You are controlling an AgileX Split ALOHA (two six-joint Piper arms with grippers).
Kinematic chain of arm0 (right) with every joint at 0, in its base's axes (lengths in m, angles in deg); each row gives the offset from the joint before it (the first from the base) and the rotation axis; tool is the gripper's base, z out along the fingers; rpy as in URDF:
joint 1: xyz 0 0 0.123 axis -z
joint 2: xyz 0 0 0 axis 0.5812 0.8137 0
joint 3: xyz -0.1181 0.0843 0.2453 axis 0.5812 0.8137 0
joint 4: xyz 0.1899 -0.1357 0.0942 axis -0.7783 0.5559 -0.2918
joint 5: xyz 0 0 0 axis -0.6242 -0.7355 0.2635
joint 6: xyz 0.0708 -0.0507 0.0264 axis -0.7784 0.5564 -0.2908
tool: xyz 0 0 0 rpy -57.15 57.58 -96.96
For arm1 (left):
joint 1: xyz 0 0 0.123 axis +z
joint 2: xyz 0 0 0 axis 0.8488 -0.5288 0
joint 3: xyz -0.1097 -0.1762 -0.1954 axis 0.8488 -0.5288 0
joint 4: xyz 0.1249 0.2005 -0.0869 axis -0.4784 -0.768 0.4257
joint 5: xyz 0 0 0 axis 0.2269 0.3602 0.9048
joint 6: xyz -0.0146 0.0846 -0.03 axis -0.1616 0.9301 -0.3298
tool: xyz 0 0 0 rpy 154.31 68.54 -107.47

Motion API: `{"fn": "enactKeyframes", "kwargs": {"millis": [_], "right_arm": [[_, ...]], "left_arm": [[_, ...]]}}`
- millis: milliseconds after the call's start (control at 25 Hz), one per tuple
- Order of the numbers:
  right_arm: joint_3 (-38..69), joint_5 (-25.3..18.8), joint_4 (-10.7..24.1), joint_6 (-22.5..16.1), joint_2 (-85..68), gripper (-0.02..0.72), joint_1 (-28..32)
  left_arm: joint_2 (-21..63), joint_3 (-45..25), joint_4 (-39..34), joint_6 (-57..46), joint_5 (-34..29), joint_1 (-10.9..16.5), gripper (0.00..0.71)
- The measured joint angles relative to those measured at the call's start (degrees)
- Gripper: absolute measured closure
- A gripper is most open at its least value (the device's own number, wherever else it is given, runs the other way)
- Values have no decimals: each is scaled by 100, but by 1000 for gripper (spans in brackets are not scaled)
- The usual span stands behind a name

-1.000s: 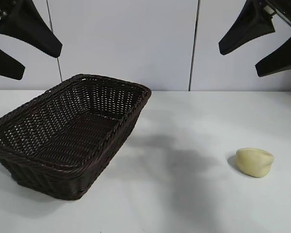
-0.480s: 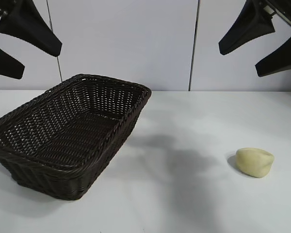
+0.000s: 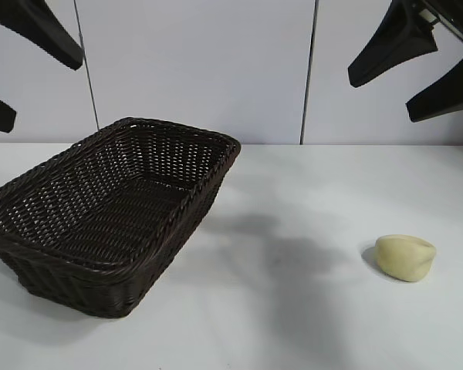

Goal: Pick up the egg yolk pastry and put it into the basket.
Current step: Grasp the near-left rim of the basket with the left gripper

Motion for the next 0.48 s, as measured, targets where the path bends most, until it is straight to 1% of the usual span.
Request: {"fn": "enactKeyframes", "kwargs": {"millis": [120,200,280,400,480], "right_arm": [[0,0,0,0,0,113,0],[0,0,0,0,0,113,0],[0,0,0,0,0,113,0],[0,0,0,0,0,113,0],[0,0,0,0,0,113,0]], "left_arm": [[27,0,-499,-632,-139,0,142],[27,0,-714,-1047,-143,-84,142],[27,-86,-822,-1447,-73,-303,142],[27,-412,-1112,-2165,392,-700,142],[27,-638,-1357,-2754,807,-794,142]]}}
